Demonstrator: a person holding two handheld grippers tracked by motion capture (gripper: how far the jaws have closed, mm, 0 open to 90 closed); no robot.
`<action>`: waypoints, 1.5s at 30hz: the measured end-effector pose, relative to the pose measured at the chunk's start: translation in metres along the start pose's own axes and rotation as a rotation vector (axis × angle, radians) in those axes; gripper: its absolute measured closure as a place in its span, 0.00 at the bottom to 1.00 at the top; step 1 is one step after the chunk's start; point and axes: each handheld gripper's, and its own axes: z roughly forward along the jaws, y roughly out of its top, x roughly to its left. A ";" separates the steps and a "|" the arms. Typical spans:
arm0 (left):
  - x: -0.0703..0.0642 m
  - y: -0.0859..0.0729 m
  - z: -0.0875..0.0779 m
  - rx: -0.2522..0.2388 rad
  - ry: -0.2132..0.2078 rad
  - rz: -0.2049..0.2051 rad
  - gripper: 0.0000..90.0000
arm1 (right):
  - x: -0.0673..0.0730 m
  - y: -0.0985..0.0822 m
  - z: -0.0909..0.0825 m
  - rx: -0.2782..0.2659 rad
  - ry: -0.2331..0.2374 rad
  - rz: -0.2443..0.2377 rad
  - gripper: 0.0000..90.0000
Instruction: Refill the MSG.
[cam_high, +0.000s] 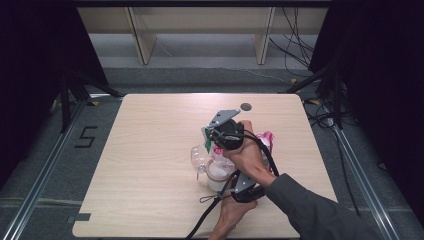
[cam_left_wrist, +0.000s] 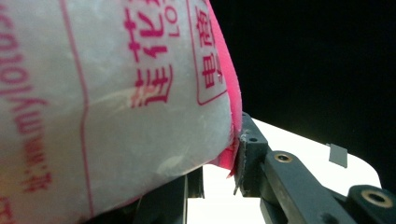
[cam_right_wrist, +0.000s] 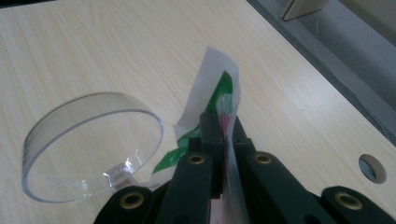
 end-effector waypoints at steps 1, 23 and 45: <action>0.000 0.000 -0.001 0.002 0.000 0.002 0.84 | 0.000 0.000 0.000 -0.001 0.005 0.001 1.00; -0.002 -0.001 -0.001 0.001 -0.005 -0.017 0.85 | 0.001 0.000 0.010 0.048 0.018 -0.026 1.00; -0.002 -0.001 -0.002 -0.001 -0.020 -0.018 0.85 | 0.002 -0.001 0.014 0.049 -0.010 -0.049 1.00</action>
